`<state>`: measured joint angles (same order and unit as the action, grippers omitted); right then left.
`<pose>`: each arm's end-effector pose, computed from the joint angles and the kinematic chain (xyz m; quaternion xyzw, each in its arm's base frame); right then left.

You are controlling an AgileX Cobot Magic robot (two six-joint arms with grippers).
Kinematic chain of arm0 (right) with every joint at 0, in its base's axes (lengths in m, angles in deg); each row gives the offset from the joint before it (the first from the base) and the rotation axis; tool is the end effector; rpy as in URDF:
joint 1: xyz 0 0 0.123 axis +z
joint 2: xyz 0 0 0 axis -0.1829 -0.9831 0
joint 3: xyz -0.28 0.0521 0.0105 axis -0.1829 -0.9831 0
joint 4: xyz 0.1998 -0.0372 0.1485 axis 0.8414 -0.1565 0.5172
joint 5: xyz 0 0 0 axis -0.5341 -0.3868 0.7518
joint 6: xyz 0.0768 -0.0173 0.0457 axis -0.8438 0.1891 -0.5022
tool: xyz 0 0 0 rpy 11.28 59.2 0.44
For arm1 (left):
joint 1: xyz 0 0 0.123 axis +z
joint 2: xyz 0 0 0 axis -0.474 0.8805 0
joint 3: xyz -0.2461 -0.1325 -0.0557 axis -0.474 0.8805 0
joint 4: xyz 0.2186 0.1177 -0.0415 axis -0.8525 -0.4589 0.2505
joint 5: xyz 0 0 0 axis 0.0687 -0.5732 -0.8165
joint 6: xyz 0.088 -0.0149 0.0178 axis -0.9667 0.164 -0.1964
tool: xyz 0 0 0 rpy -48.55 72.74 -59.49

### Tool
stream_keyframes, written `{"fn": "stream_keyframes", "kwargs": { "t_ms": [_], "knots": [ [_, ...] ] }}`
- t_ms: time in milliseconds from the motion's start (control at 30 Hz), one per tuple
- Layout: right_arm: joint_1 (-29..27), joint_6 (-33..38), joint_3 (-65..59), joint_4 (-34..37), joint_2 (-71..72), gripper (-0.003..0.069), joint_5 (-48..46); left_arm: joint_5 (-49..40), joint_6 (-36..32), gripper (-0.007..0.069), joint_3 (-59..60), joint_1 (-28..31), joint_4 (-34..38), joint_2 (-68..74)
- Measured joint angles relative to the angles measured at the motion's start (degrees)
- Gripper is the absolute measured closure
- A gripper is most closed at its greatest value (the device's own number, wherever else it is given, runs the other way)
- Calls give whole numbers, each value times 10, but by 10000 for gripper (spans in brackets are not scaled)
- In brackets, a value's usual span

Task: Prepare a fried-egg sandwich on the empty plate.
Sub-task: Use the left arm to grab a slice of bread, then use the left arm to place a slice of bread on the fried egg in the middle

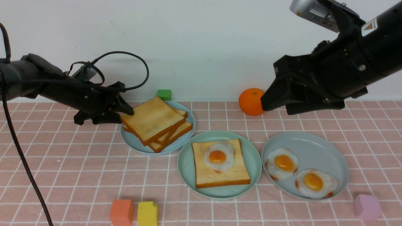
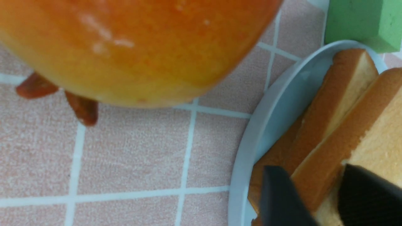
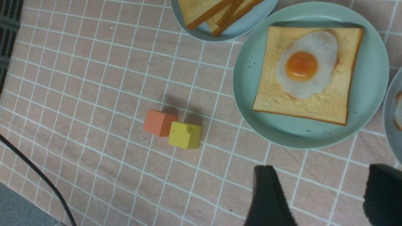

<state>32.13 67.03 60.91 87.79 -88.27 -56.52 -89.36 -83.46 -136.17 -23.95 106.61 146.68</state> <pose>0.2686 0.1433 0.3801 -0.1204 0.9219 0.2725 0.2478 0.4838 -0.0110 0.1719 -0.1662 0.9111 -0.3069 0.2191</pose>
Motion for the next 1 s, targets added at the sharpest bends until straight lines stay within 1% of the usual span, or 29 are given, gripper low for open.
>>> {"fn": "stream_keyframes", "kwargs": {
  "t_ms": [33, 67, 100, 133, 167, 233, 433, 500, 567, 600, 633, 700, 733, 767, 800, 867, 933, 967, 1000],
  "knots": [
    [0, 0, 0, 0, 0, 226, 0, 0, 0, 361, 0, 0, 0, 0],
    [0, 0, 0, 0, 0, 228, 0, 1, 0, 406, 0, 0, 0, 0],
    [0, 0, 0, 0, 0, 236, 0, 1, 0, 470, 0, 0, 0, -1],
    [0, 0, 0, 0, 0, 237, 0, 1, 0, 478, 0, 0, 0, -1],
    [0, 0, 0, 0, 0, 249, 0, 0, 0, 531, 0, 0, 0, -2],
    [0, 0, 0, 0, 0, 258, -1, -1, 0, 536, 0, 0, 0, -4],
    [0, -3, 0, 0, 0, 317, -3, -17, -1, 536, 0, 0, -3, -44],
    [0, -13, 0, -3, 1, 330, -8, -33, -13, 536, 0, 0, 0, -71],
    [0, -17, 0, -12, 5, 335, -13, -49, -27, 536, 0, 0, 18, -94],
    [0, -27, 0, -29, 13, 337, -20, -68, -52, 536, 3, 0, 51, -116],
    [0, -28, 0, -32, 14, 337, -20, -74, -55, 536, 4, 0, 61, -122],
    [0, -45, 0, -67, 29, 337, -30, -108, -101, 536, 18, -2, 122, -149],
    [0, -62, 0, -93, 38, 337, -37, -125, -128, 536, 28, -6, 141, -158],
    [0, -62, 0, -96, 38, 337, -37, -127, -132, 536, 30, -7, 147, -161],
    [0, -82, 0, -122, 48, 337, -46, -140, -170, 536, 46, -21, 161, -169],
    [0, -94, 0, -141, 57, 337, -54, -142, -202, 536, 61, -40, 163, -172],
    [0, -99, 0, -150, 63, 337, -64, -133, -233, 536, 75, -71, 152, -168],
    [0, -100, 0, -150, 63, 337, -65, -132, -233, 536, 75, -75, 150, -167],
    [0, -100, 0, -152, 67, 339, -71, -119, -254, 536, 79, -105, 134, -160]
  ]
}}
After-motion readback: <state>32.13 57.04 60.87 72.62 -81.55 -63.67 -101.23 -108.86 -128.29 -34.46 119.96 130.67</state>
